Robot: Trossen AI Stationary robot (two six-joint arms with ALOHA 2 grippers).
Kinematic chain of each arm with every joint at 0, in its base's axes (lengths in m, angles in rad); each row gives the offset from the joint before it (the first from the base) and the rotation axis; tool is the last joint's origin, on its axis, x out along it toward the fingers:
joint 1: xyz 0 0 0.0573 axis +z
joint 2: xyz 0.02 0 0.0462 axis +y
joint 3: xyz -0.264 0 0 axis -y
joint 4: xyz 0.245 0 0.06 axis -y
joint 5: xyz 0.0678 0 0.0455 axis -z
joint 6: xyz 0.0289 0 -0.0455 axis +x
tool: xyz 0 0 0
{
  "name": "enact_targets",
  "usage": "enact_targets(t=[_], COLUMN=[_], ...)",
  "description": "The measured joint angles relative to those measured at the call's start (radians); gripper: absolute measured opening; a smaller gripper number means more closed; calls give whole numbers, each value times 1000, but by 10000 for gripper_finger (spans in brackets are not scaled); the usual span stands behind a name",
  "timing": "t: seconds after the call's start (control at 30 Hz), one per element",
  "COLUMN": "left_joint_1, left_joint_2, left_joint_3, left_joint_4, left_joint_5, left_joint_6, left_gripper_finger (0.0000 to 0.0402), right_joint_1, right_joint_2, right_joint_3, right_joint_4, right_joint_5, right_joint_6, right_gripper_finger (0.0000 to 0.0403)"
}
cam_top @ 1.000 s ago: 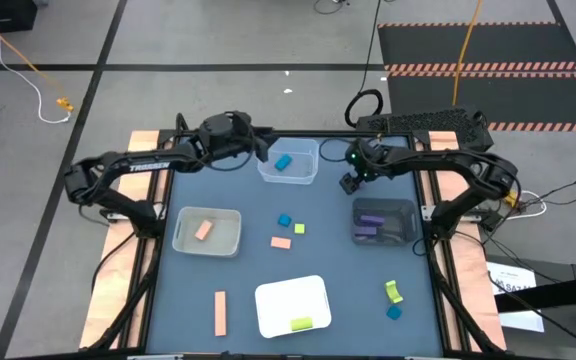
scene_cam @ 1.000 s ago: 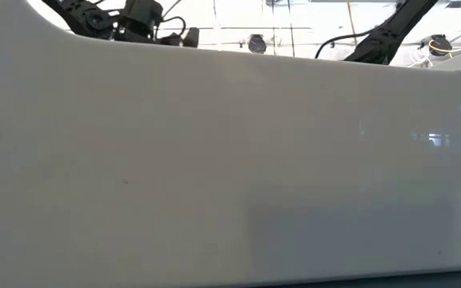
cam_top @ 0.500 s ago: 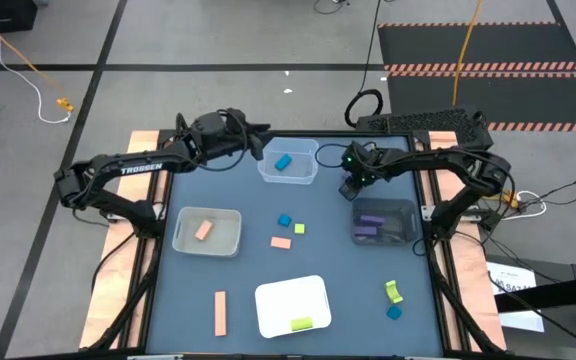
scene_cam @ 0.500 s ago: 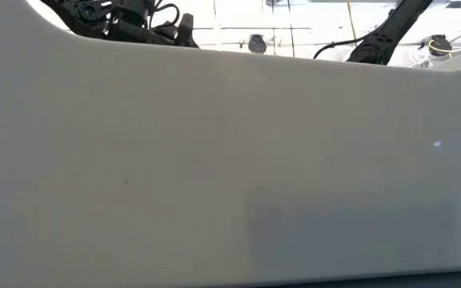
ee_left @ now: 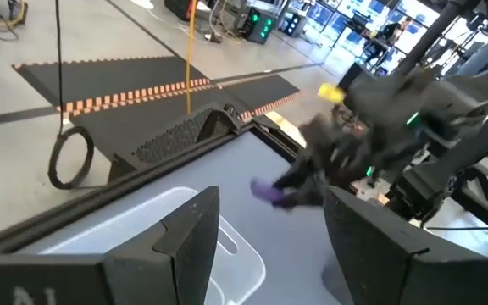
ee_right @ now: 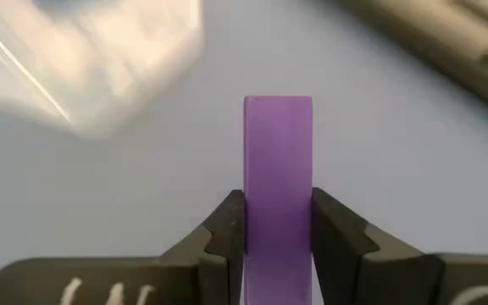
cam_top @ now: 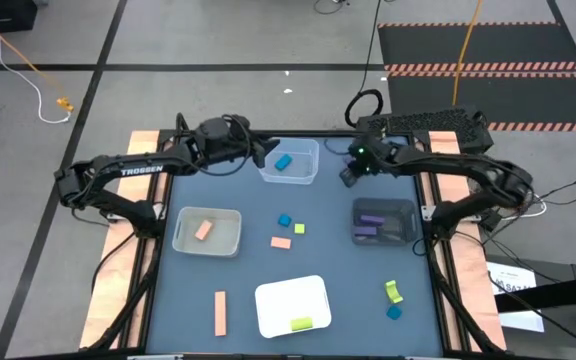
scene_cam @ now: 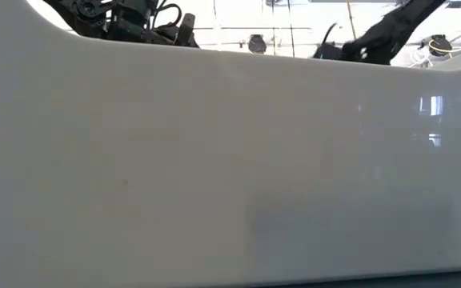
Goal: Sort & place blocks by color
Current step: Put the violet block into the black bin
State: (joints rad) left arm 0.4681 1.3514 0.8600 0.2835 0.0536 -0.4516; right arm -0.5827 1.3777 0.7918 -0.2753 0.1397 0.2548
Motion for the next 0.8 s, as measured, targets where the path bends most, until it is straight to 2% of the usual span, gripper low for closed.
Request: enact_targets(t=[0.2,0.37,0.47,0.63,0.7,0.8], left_joint_1=[-10,-30,-44,-68,-83,-109], left_joint_2=[0,0,0,0,0,0], left_joint_3=[0,0,0,0,0,0], left_joint_4=[-19,-22,-22,-22,-27,-41], left_joint_5=[-1,-1,-1,-1,4,83], left_joint_6=[-27,-44,-67,-114,-137,-157], left_gripper_finger=[212,212,212,212,212,211], right_joint_1=[65,191,258,329,351,386], right_joint_2=[-145,-179,-181,-181,-187,-232], right_joint_3=[1,2,3,3,3,2], right_joint_4=[394,734,846,842,778,600], right_joint_5=[-62,-93,-93,-94,-130,-220], right_joint_6=[129,144,142,157,190,264], right_gripper_finger=[82,82,82,82,82,82])
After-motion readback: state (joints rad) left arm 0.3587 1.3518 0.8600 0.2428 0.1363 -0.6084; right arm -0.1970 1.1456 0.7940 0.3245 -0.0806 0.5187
